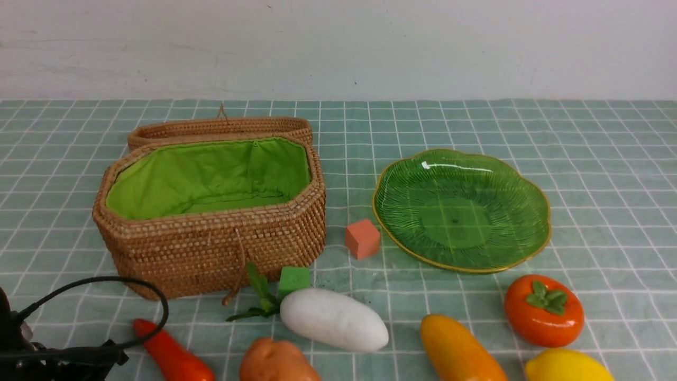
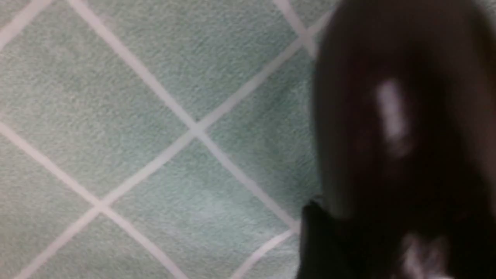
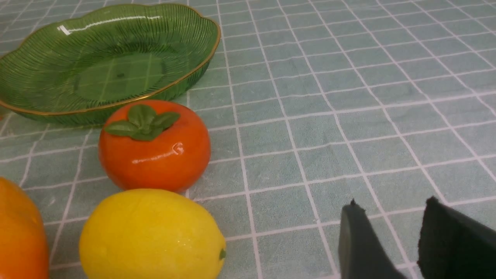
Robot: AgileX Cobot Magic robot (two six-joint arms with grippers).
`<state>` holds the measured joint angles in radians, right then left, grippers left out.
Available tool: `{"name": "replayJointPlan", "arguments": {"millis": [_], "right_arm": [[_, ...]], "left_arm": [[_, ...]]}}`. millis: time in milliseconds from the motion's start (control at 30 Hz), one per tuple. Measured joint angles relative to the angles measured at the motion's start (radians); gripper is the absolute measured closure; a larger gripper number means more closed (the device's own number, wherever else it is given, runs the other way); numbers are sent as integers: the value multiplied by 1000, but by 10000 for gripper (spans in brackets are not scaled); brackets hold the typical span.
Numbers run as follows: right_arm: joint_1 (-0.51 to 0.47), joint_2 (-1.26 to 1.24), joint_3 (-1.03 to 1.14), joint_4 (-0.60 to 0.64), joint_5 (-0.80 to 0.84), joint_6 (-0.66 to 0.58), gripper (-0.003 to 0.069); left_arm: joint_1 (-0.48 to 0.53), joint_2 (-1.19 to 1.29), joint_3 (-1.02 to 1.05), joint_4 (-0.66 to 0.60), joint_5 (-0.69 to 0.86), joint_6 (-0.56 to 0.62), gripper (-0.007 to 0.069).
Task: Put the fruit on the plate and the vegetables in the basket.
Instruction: Use the left arm to grab an eggplant and put it into the left basket
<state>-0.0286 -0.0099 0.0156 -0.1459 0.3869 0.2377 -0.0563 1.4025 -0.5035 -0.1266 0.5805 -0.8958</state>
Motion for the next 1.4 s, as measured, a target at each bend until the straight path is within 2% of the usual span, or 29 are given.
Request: {"name": "replayJointPlan", "arguments": {"millis": [133, 367, 467, 567, 733, 967, 1033, 1167, 1267, 1400], "right_arm": [[0, 0, 0, 0, 0, 0, 419], [0, 0, 0, 0, 0, 0, 419], [0, 0, 0, 0, 0, 0, 419], [0, 0, 0, 0, 0, 0, 419], [0, 0, 0, 0, 0, 0, 419], [0, 0, 0, 0, 0, 0, 419], [0, 0, 0, 0, 0, 0, 419], [0, 0, 0, 0, 0, 0, 419], [0, 0, 0, 0, 0, 0, 419], [0, 0, 0, 0, 0, 0, 419]], "left_arm": [[0, -60, 3, -26, 10, 66, 263], [0, -273, -175, -65, 225, 121, 263], [0, -321, -319, -119, 227, 123, 263], [0, -324, -439, -156, 166, 124, 263], [0, -185, -641, -240, -16, 95, 263], [0, 162, -839, -317, -6, 92, 256], [0, 245, -902, -333, 33, 92, 228], [0, 359, -1016, -344, 154, 122, 71], [0, 379, -1062, -344, 214, 167, -15], [0, 368, -1095, -342, 268, 247, -34]]}}
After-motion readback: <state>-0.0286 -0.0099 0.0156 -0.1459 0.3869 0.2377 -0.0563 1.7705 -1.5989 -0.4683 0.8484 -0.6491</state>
